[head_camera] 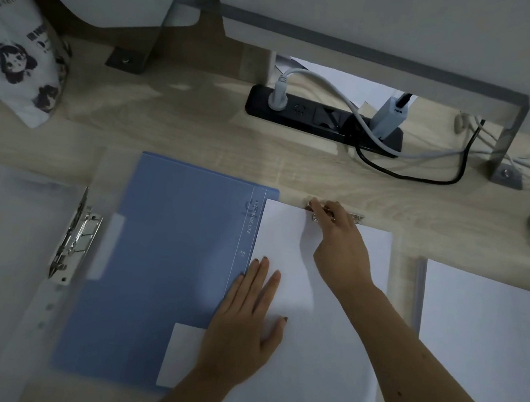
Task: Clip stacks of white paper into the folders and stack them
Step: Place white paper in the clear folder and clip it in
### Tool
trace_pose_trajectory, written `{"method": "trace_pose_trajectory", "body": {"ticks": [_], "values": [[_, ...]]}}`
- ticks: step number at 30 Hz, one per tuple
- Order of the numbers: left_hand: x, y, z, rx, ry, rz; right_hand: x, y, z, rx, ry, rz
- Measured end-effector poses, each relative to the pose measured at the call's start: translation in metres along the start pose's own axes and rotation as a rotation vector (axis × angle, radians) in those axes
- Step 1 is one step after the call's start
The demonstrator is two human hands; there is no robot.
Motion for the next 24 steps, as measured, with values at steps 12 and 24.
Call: {"method": "trace_pose_trajectory", "body": {"ticks": [12,24], "values": [[0.002,-0.003,-0.004,0.102,0.006,0.031,0.005,0.006,-0.017,0.087,0.129,0.017],[0.003,0.000,-0.003,0.059,-0.011,0.004,-0.067,0.074,0.025,0.015,-0.418,-0.255]]}}
Point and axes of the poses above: each hand's wrist, its own y-axis away from the middle knuckle, its own z-axis out of the back of the hand, x = y × z, the point moved 9 cm from there along -y, towards the middle knuckle, and after that the axes turned 7 degrees about y, right-handed, at the moved point
